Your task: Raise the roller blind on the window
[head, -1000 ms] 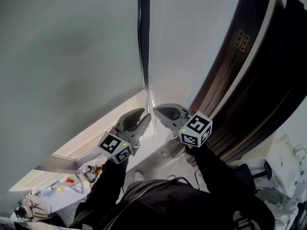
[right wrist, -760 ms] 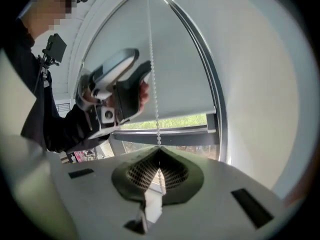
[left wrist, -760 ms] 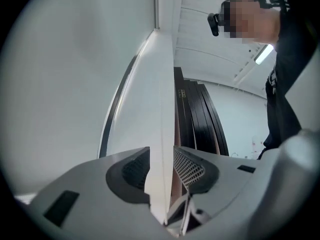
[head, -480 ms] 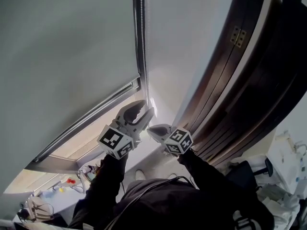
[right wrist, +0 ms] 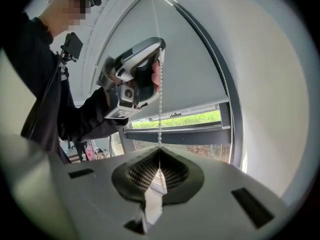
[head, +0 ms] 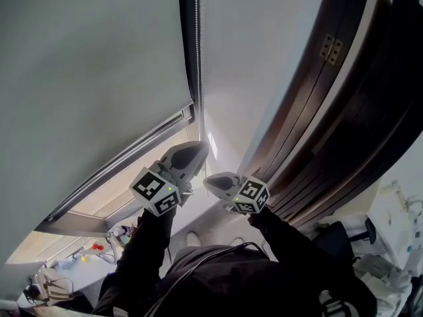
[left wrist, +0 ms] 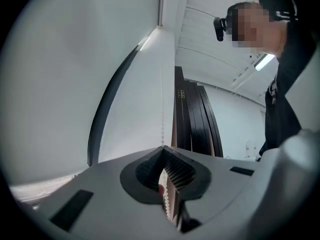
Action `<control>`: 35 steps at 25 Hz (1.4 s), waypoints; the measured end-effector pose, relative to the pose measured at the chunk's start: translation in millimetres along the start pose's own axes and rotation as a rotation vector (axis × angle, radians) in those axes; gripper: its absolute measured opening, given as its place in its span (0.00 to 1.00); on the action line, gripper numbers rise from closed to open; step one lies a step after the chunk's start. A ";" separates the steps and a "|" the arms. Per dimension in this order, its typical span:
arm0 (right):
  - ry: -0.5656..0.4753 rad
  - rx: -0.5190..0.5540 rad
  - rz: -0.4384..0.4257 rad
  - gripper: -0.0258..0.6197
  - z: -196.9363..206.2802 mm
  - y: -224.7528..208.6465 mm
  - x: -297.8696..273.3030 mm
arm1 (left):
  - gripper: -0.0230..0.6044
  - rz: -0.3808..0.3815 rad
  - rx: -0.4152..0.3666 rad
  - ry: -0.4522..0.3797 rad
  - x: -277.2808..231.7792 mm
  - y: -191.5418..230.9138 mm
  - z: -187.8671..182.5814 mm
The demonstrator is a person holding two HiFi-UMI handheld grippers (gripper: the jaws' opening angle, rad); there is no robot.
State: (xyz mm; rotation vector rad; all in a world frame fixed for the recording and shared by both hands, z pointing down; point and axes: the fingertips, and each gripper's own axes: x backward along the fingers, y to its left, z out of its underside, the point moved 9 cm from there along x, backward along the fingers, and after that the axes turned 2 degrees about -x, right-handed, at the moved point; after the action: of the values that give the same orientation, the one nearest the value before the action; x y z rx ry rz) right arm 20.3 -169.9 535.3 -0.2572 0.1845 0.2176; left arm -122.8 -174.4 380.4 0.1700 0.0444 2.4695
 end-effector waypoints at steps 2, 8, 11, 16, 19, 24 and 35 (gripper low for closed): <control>-0.014 0.075 -0.013 0.05 0.4 4.3 2.1 | 0.05 -0.009 -0.013 -0.005 2.2 1.0 0.1; -0.183 0.082 -0.046 0.22 -20.7 13.8 14.9 | 0.05 -0.021 0.007 -0.037 5.3 1.3 5.6; -0.239 0.087 -0.062 0.50 -48.2 8.9 29.8 | 0.05 -0.028 -0.006 -0.045 5.9 0.0 8.0; -0.328 0.144 -0.061 0.50 -116.7 8.0 65.8 | 0.05 -0.030 -0.008 -0.004 7.0 -2.4 29.8; -0.339 0.175 -0.066 0.50 -156.3 10.3 73.0 | 0.05 -0.027 0.014 0.069 12.2 -3.5 69.4; -0.335 0.204 -0.072 0.48 -194.4 13.0 66.2 | 0.05 -0.013 0.092 0.203 23.6 -20.5 156.5; -0.375 0.220 -0.040 0.08 -215.2 14.2 56.6 | 0.05 -0.004 0.157 0.222 36.4 -34.0 200.7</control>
State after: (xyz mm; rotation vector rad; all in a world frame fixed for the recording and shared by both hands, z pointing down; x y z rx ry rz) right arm 38.5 -204.1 315.7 0.0011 -0.1681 0.2007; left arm -103.5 -127.3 580.8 -0.0376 0.3336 2.4698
